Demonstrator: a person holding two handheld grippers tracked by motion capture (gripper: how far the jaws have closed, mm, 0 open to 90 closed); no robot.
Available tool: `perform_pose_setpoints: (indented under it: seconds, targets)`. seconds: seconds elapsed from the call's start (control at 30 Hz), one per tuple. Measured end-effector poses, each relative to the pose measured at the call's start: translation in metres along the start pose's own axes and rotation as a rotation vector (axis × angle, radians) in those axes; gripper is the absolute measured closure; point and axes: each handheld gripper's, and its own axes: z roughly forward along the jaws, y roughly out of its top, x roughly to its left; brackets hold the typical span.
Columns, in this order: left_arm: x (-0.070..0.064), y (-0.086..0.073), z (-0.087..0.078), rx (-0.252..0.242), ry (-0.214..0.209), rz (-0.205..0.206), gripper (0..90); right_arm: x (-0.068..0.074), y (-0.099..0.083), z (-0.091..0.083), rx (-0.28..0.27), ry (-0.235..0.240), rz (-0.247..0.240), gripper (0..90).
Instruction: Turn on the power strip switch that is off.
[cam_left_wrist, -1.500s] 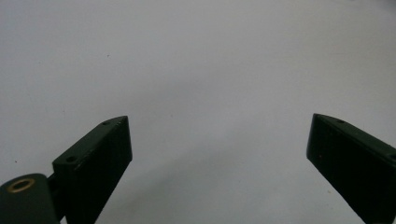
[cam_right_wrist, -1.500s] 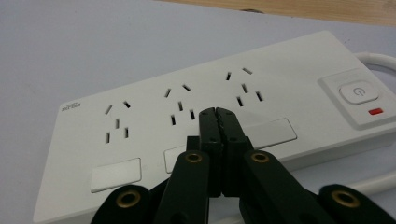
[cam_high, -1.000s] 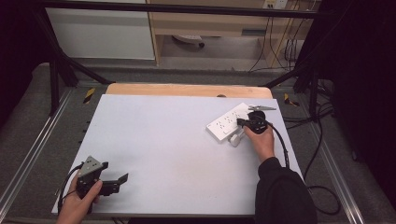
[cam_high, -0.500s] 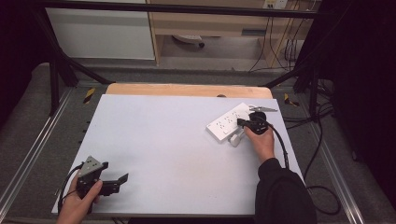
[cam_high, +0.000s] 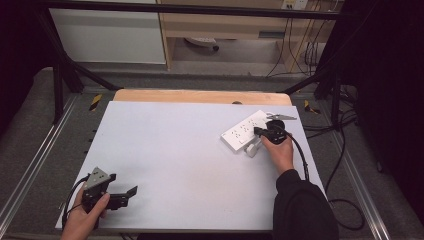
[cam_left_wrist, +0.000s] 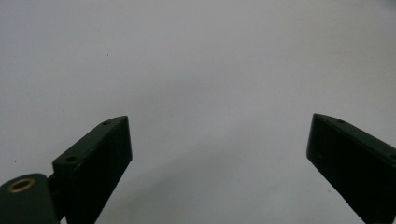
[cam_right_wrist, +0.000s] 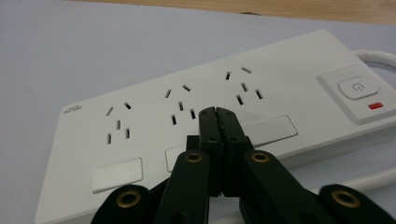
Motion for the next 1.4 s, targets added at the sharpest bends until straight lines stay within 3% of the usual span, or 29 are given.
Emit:
perform_pose_setpoints:
  seconds: [0.3,0.77,1.4]
  targets:
    - [0.000,0.000,0.000,0.004,0.000,0.000,6.8,0.000,-0.001,0.001,0.010,-0.009,-0.004,90.0]
    - [0.001,-0.001,0.000,0.008,0.001,0.000,6.8,-0.002,-0.001,0.001,0.005,0.009,0.029,90.0]
    - [0.001,0.000,0.000,0.006,0.002,0.000,6.8,-0.002,0.006,-0.013,-0.043,0.013,0.030,90.0]
